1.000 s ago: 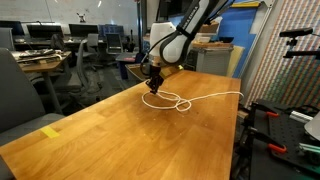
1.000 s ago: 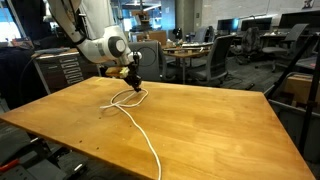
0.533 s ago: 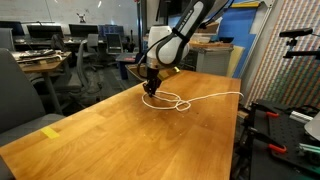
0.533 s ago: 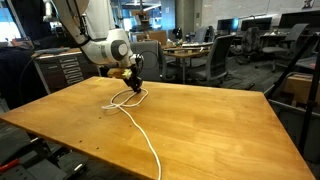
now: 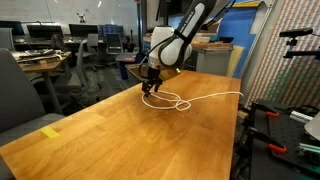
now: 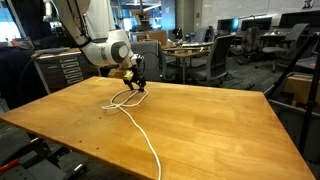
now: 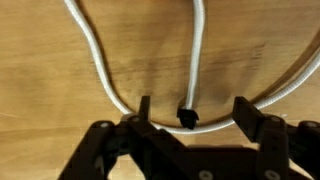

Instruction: Tie a knot

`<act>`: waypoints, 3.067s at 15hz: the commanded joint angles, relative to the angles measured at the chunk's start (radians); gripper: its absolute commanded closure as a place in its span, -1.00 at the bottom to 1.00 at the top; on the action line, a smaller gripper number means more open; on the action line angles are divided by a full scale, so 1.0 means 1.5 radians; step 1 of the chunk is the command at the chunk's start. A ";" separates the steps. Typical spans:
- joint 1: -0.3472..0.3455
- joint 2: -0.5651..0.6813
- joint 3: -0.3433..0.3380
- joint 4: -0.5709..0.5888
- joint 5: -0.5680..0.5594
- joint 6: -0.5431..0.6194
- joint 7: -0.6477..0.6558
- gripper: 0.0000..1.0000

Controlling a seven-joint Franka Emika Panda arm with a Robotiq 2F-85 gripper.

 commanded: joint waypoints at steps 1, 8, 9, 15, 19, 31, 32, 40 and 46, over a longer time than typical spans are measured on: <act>0.046 -0.021 -0.058 -0.031 -0.039 0.081 -0.010 -1.00; -0.037 -0.061 0.029 -0.023 -0.040 -0.174 -0.184 -1.00; -0.054 -0.069 0.045 -0.024 -0.034 -0.199 -0.212 -1.00; -0.107 -0.130 0.078 -0.048 -0.024 -0.254 -0.283 -1.00; -0.088 -0.094 0.032 -0.010 -0.062 -0.239 -0.225 -1.00; -0.071 0.043 0.002 0.082 -0.070 -0.110 -0.183 -0.44; -0.065 0.049 -0.003 0.085 -0.072 -0.099 -0.178 -0.35; -0.054 0.029 -0.012 0.059 -0.067 -0.038 -0.158 0.92; -0.024 -0.018 -0.031 -0.005 -0.082 0.011 -0.142 0.98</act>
